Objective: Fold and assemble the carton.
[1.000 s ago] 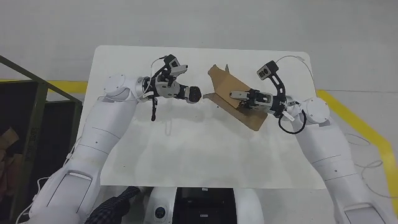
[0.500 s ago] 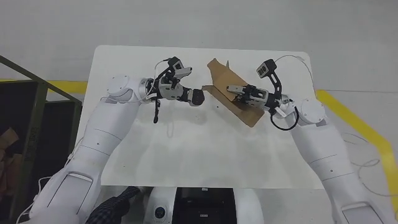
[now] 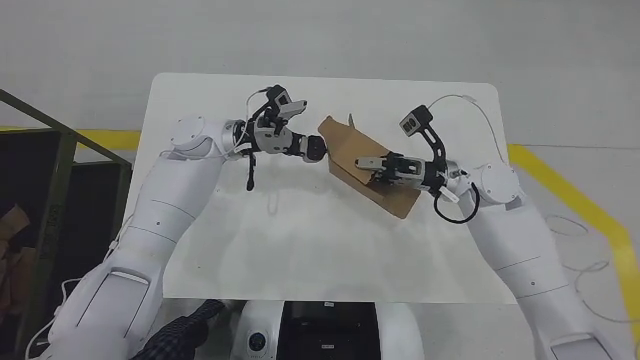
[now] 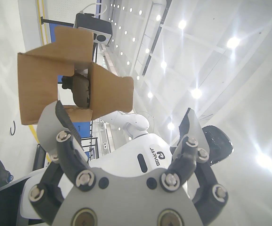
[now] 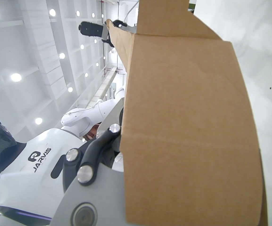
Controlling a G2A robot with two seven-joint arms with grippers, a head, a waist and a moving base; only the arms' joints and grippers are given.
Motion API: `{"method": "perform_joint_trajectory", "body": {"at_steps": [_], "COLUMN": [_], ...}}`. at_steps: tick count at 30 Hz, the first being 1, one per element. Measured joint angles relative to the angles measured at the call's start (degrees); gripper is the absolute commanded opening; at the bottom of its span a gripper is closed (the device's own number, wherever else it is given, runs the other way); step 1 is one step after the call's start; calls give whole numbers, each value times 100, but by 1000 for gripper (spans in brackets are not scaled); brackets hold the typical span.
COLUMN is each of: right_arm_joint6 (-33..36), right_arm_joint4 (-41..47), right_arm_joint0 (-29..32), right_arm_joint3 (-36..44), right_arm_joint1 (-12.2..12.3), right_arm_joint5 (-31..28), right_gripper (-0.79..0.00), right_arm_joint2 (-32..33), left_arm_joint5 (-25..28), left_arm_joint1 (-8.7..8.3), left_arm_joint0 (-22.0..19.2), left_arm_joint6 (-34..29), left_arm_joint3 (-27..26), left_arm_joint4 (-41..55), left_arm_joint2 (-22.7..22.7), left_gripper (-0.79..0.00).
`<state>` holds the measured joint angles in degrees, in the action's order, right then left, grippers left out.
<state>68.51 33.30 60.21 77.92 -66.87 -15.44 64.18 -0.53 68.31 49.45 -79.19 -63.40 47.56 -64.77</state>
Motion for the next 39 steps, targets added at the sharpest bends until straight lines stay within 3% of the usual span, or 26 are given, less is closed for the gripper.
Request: {"method": "perform_joint_trajectory", "body": {"at_steps": [24, 39], "right_arm_joint6": [69, 640], "right_arm_joint4": [106, 453], "right_arm_joint0": [-8, 25], "right_arm_joint3": [143, 42], "right_arm_joint1": [-34, -9], "right_arm_joint5": [31, 181], "right_gripper": [-785, -785], "right_arm_joint2": [-200, -159], "left_arm_joint5": [-19, 76], "left_arm_joint1": [88, -22], "left_arm_joint0": [-84, 11], "left_arm_joint6": [-80, 26], "left_arm_joint3": [-23, 47], "left_arm_joint4": [111, 45], "left_arm_joint2": [239, -187], "left_gripper": [0, 0]}}
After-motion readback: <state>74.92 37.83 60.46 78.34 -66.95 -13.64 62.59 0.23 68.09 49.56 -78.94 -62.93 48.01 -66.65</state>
